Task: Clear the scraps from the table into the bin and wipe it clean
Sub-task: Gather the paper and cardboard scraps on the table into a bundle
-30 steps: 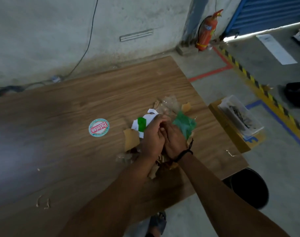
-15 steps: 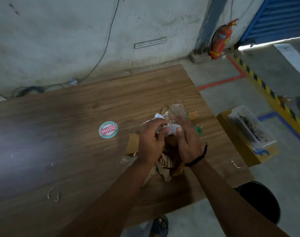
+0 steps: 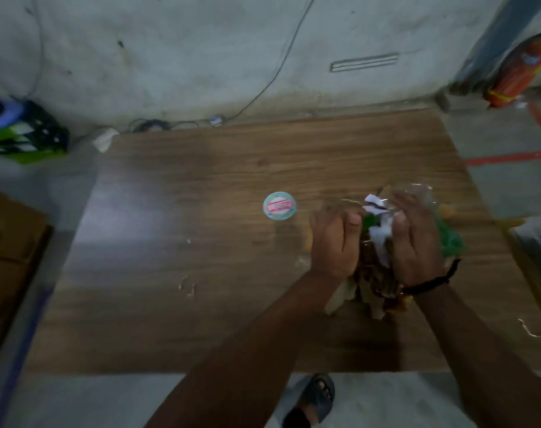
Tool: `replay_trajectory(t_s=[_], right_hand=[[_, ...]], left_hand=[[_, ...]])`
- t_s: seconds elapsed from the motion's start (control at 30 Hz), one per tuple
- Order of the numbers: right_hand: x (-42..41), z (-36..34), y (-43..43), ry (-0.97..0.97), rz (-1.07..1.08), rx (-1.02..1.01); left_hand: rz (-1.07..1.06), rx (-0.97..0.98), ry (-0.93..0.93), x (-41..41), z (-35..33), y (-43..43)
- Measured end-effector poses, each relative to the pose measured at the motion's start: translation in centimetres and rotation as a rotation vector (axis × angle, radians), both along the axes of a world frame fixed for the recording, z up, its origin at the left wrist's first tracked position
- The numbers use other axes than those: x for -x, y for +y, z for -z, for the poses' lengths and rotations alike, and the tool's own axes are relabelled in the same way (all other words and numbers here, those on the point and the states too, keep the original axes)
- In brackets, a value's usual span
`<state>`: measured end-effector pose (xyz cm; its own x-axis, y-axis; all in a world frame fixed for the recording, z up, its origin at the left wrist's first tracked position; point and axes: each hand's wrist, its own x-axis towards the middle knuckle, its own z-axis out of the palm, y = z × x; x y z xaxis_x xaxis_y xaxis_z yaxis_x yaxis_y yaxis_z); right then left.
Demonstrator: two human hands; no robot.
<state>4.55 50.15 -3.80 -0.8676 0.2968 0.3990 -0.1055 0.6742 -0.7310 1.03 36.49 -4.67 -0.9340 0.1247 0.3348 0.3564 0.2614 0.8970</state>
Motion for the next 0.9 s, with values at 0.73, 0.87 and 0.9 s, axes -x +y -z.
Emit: replay_trajectory(t_s=[0.73,0.87,0.9], right_hand=[[10.3,7.8,-30.4,-0.485,-0.825,-0.482],[5.7,8.0,-30.4,-0.333,-0.919,-0.542],[4.6,8.4,-30.3,-0.287,-0.938,-0.554]], left_hand=[[-0.414,-0.066,-0.464,-1.7,5.7,-31.8],[-0.408,0.002,-0.512,-1.7,6.1,-33.9],[-0.409,-0.019,-0.517,-1.6,6.1,-34.0]])
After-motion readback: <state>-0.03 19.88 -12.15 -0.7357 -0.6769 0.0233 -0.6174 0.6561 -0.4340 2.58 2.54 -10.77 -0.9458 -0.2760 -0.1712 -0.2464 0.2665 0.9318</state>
